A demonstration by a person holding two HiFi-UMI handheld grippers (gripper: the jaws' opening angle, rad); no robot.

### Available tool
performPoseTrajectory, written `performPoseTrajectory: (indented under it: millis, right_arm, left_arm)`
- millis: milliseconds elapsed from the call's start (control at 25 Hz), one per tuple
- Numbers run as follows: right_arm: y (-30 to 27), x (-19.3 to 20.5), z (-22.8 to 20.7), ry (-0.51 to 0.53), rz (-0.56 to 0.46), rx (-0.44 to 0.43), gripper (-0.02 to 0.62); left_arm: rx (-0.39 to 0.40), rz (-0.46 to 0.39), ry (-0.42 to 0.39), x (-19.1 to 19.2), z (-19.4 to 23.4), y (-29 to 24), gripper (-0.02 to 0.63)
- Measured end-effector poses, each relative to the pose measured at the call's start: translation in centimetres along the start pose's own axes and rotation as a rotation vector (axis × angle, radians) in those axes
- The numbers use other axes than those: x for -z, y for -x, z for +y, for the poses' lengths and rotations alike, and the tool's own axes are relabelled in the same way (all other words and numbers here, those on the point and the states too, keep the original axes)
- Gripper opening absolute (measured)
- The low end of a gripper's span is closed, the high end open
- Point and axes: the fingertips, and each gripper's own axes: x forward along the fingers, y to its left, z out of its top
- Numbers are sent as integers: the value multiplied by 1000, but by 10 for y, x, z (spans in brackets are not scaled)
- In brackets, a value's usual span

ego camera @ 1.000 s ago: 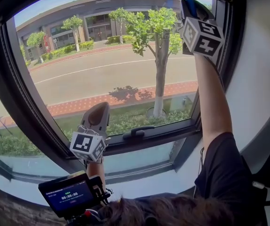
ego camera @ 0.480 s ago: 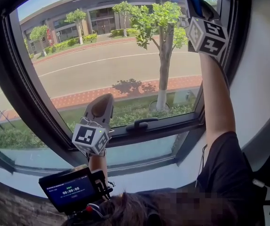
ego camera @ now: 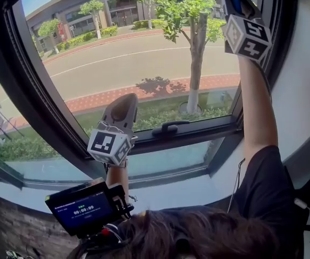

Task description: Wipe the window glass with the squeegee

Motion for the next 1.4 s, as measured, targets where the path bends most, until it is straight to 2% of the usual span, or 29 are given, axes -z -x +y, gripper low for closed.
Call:
performPoseTrajectory:
  millis: [1400]
  right_arm:
    - [63, 58, 28, 16, 21, -9, 140]
  left_arm:
    - [12, 19, 40, 14, -7, 5, 2]
